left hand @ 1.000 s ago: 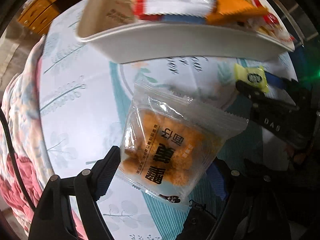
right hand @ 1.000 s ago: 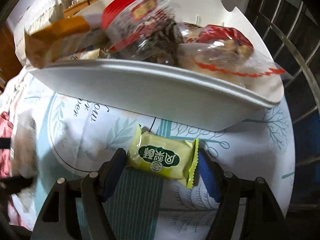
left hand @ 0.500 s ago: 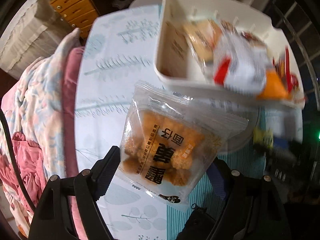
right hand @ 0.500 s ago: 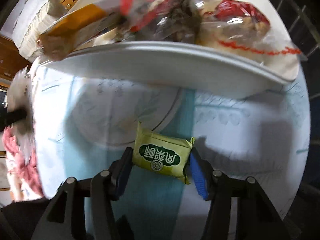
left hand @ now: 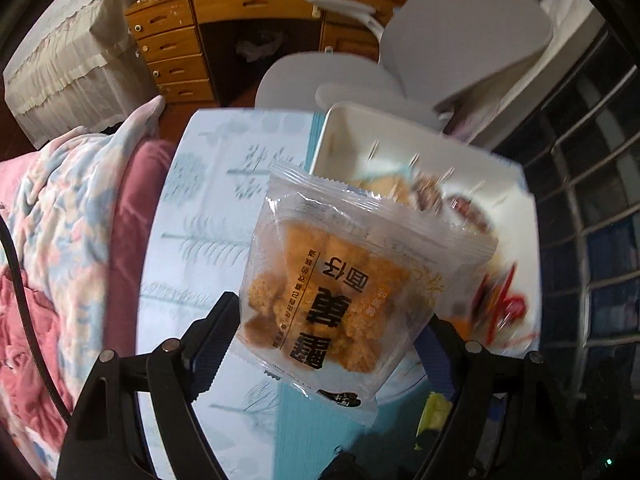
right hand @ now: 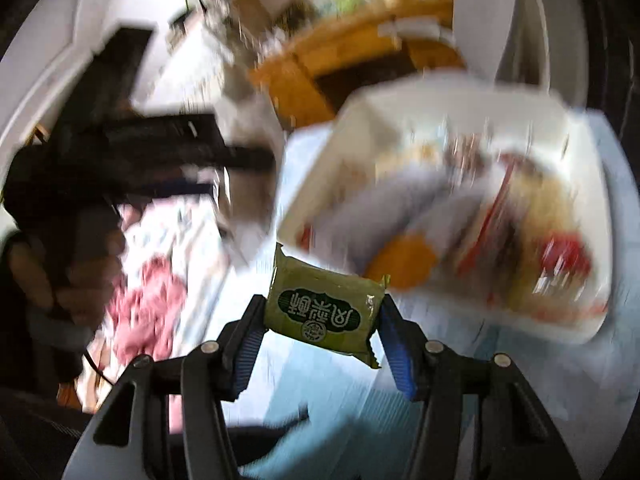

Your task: Organize snacks

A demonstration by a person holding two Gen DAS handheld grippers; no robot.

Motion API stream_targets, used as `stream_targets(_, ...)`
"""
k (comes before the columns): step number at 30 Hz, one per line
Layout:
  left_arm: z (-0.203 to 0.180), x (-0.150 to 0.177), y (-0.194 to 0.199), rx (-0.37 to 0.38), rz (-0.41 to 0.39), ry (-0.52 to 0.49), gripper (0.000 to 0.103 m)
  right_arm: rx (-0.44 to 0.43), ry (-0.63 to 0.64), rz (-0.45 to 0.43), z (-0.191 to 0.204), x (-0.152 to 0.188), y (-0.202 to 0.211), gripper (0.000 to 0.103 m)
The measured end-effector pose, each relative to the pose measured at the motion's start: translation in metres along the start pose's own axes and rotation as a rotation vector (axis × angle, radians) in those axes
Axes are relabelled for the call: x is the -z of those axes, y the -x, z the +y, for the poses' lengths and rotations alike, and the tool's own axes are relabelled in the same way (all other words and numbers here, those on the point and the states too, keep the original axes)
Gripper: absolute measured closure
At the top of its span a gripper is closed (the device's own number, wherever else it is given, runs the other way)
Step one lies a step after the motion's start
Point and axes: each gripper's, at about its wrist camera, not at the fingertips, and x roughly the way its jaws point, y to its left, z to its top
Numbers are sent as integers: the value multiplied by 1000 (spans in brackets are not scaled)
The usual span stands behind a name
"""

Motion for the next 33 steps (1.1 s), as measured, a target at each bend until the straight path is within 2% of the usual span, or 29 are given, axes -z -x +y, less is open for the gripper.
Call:
stream_targets(2, -6, -6, 1, 29, -25, 19, 20, 14, 4, -96, -9, -11, 15, 47)
stream_targets(5, -14, -11, 3, 47, -54, 35, 20, 87, -14, -238, -25, -21, 41, 47)
stream_targets(9, -29, -15, 11, 69, -94, 8, 20, 185, -100, -303, -50, -27, 56, 42)
stream_targets(12, -38, -14, 16, 80, -104, -15, 20, 241, -194, -278, -71, -28, 57, 28)
stream_targets(16, -44, -6, 21, 99, -98, -40, 20, 227, -265, -287, -82, -17, 67, 14)
stream_targets(19, -43, 2, 25, 99, -90, -58, 20, 204, -268, -294, -77, -4, 70, 14)
stream_targets(23, -40, 17, 32, 97, -80, -73, 20, 205, -256, -255, -64, 8, 66, 13)
stream_targets(29, -29, 57, 46, 106, -66, -115, 19, 197, -251, -201, -37, 47, 65, 6)
stream_targets(33, -11, 99, 59, 121, -54, -125, 19, 233, -260, -149, -16, 87, 71, 6)
